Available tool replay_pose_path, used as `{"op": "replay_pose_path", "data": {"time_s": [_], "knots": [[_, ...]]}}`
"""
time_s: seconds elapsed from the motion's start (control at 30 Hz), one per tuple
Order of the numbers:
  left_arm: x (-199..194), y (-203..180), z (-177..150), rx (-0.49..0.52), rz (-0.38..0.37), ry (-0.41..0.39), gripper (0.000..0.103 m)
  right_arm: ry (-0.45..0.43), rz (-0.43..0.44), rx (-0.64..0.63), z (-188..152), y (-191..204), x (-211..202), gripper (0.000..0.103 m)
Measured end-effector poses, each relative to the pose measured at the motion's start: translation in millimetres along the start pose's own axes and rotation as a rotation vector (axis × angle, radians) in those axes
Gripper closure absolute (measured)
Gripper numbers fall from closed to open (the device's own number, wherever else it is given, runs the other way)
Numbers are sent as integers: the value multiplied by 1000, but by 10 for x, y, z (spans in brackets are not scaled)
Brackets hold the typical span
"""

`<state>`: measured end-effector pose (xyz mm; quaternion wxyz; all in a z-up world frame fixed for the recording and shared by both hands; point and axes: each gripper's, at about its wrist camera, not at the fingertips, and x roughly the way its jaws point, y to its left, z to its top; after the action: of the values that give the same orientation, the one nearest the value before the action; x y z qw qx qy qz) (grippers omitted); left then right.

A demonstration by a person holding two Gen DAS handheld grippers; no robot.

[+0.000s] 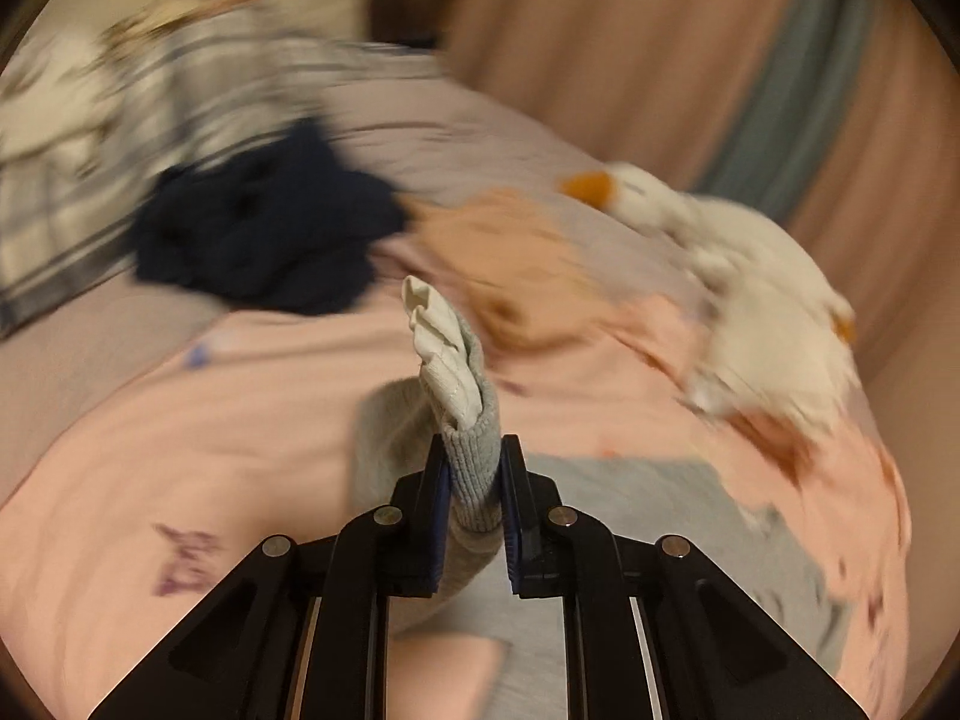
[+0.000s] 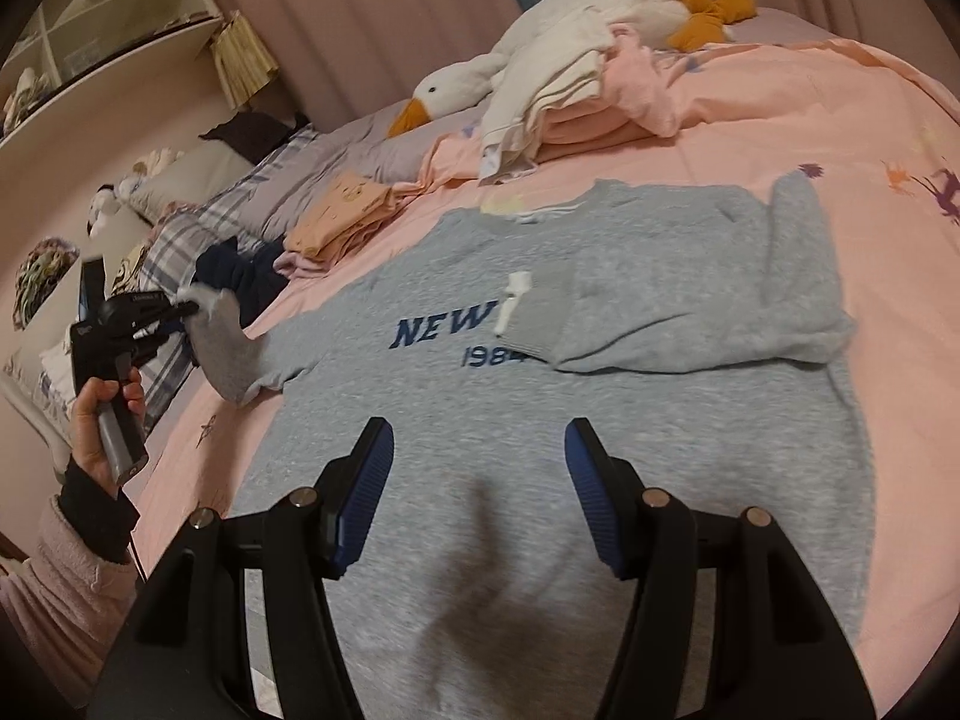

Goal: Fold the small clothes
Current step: 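Grasp the other sleeve cuff with the left gripper, then fold the held sleeve across the chest and open the left gripper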

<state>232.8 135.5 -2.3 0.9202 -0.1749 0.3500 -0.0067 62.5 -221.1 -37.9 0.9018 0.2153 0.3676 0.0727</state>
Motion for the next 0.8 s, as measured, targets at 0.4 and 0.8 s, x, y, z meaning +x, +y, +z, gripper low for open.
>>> {"op": "replay_pose_path", "data": {"time_s": [0.4,0.8], "knots": [[530,-1337,-817,318,-151,231,89,19,-8,45,-57,-194,-5,42],[169,-859,-898,276,-196,263,49,191,204,164,265,-93,467,32]]}}
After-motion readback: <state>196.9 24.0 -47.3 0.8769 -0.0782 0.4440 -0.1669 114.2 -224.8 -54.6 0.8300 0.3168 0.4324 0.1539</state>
